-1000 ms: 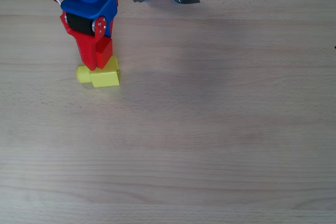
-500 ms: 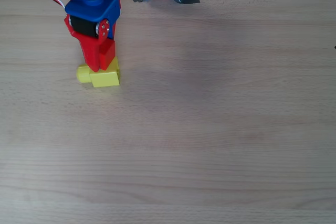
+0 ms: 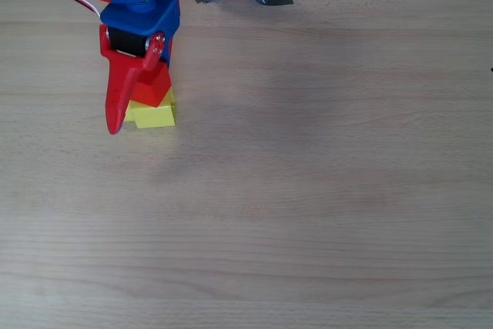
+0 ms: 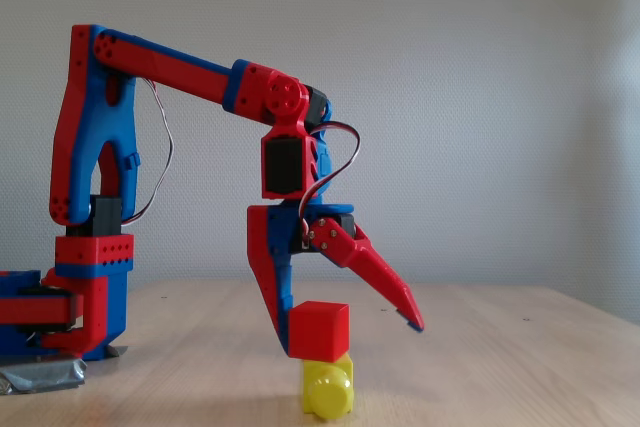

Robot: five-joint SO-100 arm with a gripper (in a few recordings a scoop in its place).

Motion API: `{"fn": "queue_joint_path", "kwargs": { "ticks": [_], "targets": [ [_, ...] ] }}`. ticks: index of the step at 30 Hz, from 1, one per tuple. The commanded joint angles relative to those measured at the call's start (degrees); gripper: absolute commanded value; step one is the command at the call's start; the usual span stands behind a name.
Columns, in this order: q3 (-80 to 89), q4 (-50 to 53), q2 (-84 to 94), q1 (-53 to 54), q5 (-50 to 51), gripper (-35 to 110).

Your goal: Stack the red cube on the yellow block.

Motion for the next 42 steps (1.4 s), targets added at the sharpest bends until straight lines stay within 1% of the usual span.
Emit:
{"fn": "queue_joint_path", "kwargs": {
  "ticks": [1,10,21,22,23,24,25,26,27,28,33,35,38,42],
  "targets": [
    [-0.26,0.09,4.66,-0.7,-0.7,52],
    [2.11,2.29,9.32,-3.6,0.53,52],
    [13.97,-1.93,21.36,-12.83,2.37,48],
    [15.56,-2.72,23.2,-13.27,1.93,46],
    [17.84,-3.87,25.4,-13.71,1.05,41],
    [20.39,-5.45,27.69,-14.15,0.18,31],
    [23.47,-7.12,30.41,-14.41,-0.62,25],
    [26.63,-8.26,33.49,-14.77,-1.32,22],
    [30.06,-9.14,36.83,-15.38,-2.29,11],
    [33.75,-10.37,40.34,-16.0,-2.99,6],
    [51.06,-17.58,56.69,-20.21,-6.94,2],
    [56.16,-18.81,62.31,-21.88,-7.65,1],
    [60.03,-17.14,70.75,-22.06,-7.29,0],
    [62.75,-11.6,80.33,-22.06,-7.56,0]
  ]
}}
